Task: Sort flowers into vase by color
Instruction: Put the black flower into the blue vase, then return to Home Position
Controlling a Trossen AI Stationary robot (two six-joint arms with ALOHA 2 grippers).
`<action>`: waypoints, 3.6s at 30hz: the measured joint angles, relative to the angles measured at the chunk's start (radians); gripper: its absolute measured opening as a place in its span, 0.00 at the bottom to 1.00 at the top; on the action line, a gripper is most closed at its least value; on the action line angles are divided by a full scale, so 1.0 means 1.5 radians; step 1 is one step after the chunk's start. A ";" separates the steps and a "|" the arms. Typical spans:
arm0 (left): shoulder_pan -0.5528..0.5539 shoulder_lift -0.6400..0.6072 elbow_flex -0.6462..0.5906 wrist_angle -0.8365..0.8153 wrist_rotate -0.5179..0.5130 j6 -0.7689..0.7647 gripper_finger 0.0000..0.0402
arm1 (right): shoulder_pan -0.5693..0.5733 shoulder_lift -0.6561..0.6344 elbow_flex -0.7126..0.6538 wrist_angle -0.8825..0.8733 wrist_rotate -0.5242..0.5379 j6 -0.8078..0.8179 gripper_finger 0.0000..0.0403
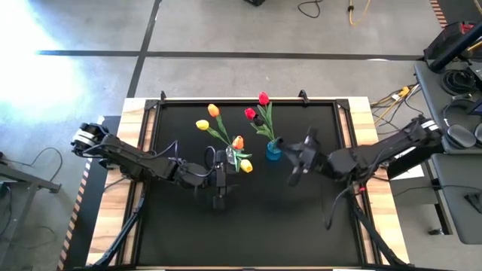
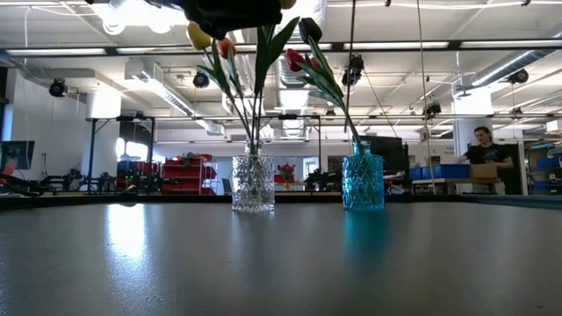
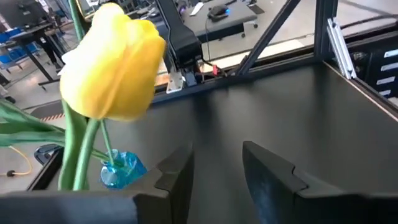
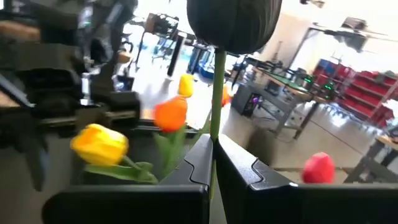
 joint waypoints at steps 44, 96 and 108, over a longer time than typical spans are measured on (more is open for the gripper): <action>0.031 -0.326 -0.282 0.115 0.000 -0.057 0.19 | -0.146 -0.018 -0.075 -0.038 0.012 0.106 0.02; 0.331 -0.657 -0.538 0.066 0.262 -0.109 0.19 | -0.192 -0.261 -0.380 -0.049 -0.262 0.147 0.02; 0.334 -0.862 -0.543 -0.172 0.227 -0.119 0.19 | -0.191 -0.395 -0.505 -0.013 -0.285 0.146 0.02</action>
